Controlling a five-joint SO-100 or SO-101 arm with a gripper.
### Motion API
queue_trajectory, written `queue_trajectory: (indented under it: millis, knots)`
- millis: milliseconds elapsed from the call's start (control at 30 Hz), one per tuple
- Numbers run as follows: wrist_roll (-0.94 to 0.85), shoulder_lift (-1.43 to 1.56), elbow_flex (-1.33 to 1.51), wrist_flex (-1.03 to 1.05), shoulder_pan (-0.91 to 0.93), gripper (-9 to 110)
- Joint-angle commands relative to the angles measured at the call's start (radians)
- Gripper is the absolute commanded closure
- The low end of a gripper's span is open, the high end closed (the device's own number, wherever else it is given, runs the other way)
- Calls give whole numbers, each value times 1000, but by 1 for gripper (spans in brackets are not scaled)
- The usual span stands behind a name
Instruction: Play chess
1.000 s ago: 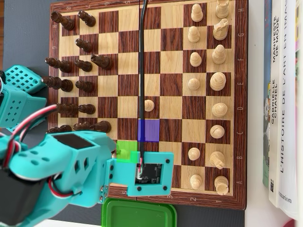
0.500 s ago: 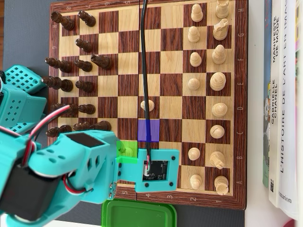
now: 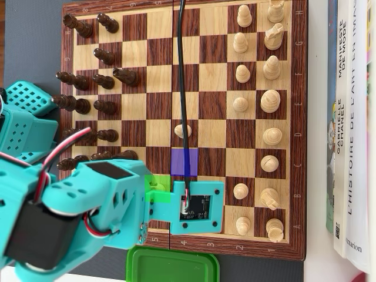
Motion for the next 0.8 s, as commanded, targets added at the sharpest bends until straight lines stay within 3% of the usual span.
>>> queue_trajectory:
  millis: [0,767]
  knots:
    - [-6,8,-31,-6,-8,84]
    - [-5,350,-35,-2,-29,83]
